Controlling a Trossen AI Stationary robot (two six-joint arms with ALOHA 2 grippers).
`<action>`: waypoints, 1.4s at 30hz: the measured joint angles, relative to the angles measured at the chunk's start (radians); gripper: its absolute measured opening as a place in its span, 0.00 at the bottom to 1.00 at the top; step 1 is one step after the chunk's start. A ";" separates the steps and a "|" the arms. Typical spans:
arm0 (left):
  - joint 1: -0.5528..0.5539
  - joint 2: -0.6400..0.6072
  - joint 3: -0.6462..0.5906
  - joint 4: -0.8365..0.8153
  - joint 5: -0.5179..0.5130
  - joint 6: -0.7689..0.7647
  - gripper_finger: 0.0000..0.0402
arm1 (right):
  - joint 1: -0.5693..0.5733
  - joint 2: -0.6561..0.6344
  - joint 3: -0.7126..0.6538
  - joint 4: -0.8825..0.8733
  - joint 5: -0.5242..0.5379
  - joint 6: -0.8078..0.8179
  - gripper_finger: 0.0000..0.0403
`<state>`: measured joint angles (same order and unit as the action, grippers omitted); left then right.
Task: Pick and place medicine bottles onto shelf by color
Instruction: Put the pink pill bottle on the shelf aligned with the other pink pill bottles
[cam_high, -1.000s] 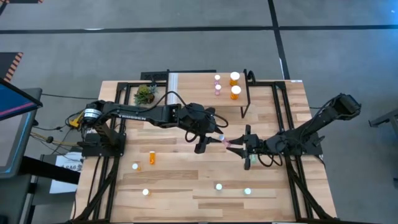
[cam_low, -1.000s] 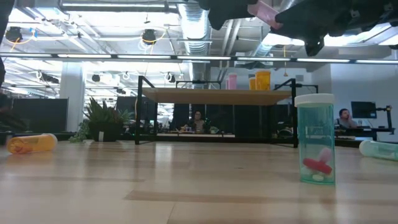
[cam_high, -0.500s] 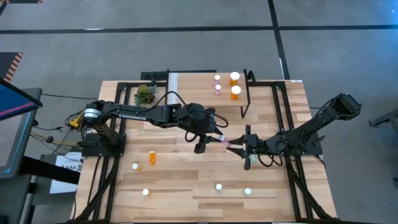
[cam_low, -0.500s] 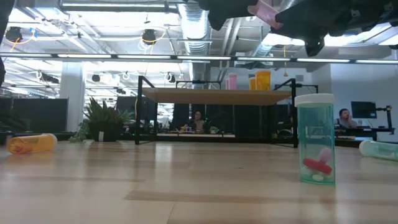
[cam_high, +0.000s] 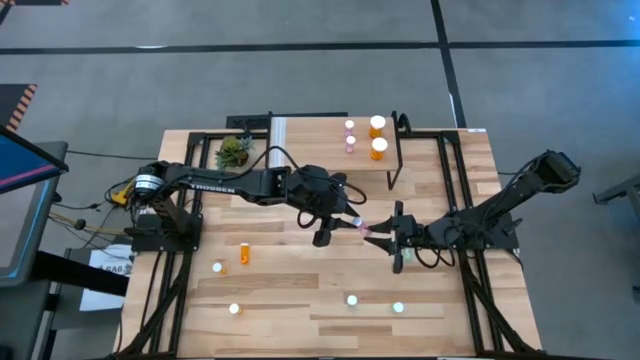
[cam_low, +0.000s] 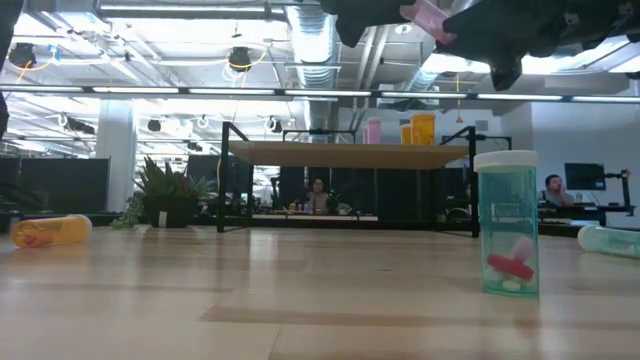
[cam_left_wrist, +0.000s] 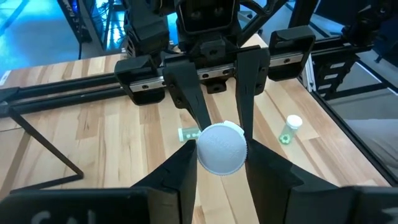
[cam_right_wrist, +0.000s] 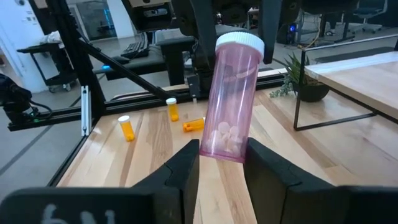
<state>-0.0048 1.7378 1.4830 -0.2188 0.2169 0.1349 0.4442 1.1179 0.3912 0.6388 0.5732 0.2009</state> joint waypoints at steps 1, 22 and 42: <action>0.000 0.000 0.000 0.000 0.000 0.000 0.26 | 0.000 0.000 0.000 0.000 0.001 0.001 0.36; 0.071 -0.005 0.100 -0.186 -0.122 0.031 0.26 | 0.000 -0.137 0.001 -0.275 0.006 0.114 0.65; 0.194 0.081 0.404 -0.461 -0.362 0.139 0.26 | -0.011 -0.195 0.001 -0.373 0.057 0.149 0.65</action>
<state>0.1892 1.8187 1.8870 -0.6798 -0.1452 0.2736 0.4336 0.9225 0.3920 0.2658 0.6300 0.3504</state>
